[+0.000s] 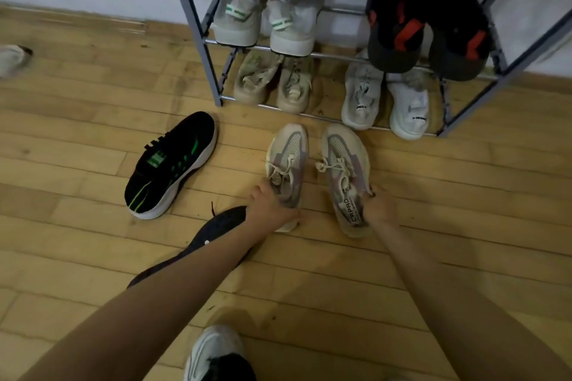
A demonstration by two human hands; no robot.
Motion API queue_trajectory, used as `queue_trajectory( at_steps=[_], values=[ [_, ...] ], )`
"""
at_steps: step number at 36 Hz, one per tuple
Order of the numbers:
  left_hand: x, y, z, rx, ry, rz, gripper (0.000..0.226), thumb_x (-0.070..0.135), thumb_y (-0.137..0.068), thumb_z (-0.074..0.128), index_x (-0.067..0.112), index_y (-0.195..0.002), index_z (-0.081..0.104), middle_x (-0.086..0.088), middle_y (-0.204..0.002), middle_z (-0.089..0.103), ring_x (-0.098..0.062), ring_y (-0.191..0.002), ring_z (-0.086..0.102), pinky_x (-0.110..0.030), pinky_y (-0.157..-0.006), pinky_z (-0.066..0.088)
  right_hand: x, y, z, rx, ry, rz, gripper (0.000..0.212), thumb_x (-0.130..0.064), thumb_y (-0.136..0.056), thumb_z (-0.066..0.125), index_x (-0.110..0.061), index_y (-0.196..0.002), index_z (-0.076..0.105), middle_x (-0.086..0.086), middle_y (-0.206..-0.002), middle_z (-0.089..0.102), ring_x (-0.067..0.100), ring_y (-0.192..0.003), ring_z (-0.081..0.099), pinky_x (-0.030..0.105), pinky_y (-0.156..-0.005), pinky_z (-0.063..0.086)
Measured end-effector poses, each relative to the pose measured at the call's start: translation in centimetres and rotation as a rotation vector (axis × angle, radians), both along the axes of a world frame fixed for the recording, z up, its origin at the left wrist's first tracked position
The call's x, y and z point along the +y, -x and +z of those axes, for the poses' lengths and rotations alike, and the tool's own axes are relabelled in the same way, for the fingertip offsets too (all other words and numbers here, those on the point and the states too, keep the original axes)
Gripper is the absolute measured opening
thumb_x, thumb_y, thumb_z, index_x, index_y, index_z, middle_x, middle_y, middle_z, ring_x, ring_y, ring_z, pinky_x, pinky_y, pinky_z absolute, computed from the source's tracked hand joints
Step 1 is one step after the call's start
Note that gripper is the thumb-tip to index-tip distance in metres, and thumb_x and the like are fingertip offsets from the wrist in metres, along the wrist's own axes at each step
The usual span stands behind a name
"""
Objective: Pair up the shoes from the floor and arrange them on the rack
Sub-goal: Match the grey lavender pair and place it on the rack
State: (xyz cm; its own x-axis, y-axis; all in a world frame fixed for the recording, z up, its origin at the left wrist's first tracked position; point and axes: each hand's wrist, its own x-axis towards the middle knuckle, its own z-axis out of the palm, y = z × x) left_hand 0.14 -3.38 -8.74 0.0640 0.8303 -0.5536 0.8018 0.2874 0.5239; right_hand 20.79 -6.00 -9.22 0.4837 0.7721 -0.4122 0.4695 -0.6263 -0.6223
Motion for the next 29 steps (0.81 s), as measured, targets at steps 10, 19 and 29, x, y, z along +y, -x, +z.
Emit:
queue_trajectory(
  at_steps=[10, 19, 29],
  values=[
    [0.1, -2.2, -1.5, 0.21, 0.009, 0.002, 0.116, 0.05, -0.073, 0.071, -0.006, -0.143, -0.002, -0.023, -0.144, 0.022, -0.039, -0.134, 0.024, -0.044, -0.107, 0.03, -0.8, 0.6, -1.0, -0.102, 0.038, 0.005, 0.041, -0.028, -0.101, 0.036, 0.001, -0.129, 0.046, 0.023, -0.125, 0.054, 0.038, -0.115, 0.05, 0.042, -0.095, 0.04],
    [0.2, -1.5, -1.8, 0.137, 0.002, 0.076, 0.101, 0.046, -0.067, 0.077, -0.004, -0.136, 0.023, -0.019, -0.134, 0.032, -0.034, -0.127, 0.032, -0.038, -0.103, 0.034, -3.4, 1.9, -2.1, -0.24, 0.126, 0.15, 0.103, -0.049, -0.077, 0.069, -0.011, -0.148, 0.004, 0.018, -0.141, 0.027, 0.037, -0.125, 0.033, 0.043, -0.095, 0.04],
    [-0.2, -2.1, -0.1, -0.216, 0.138, 0.361, 0.084, 0.038, -0.058, 0.087, 0.005, -0.125, 0.048, -0.011, -0.12, 0.057, -0.029, -0.109, 0.057, -0.042, -0.09, 0.053, -2.6, 1.1, -1.2, 0.009, 0.088, 0.129, 0.093, -0.042, -0.078, 0.067, -0.035, -0.149, 0.007, 0.018, -0.136, 0.032, 0.041, -0.117, 0.044, 0.05, -0.1, 0.041]
  ],
)
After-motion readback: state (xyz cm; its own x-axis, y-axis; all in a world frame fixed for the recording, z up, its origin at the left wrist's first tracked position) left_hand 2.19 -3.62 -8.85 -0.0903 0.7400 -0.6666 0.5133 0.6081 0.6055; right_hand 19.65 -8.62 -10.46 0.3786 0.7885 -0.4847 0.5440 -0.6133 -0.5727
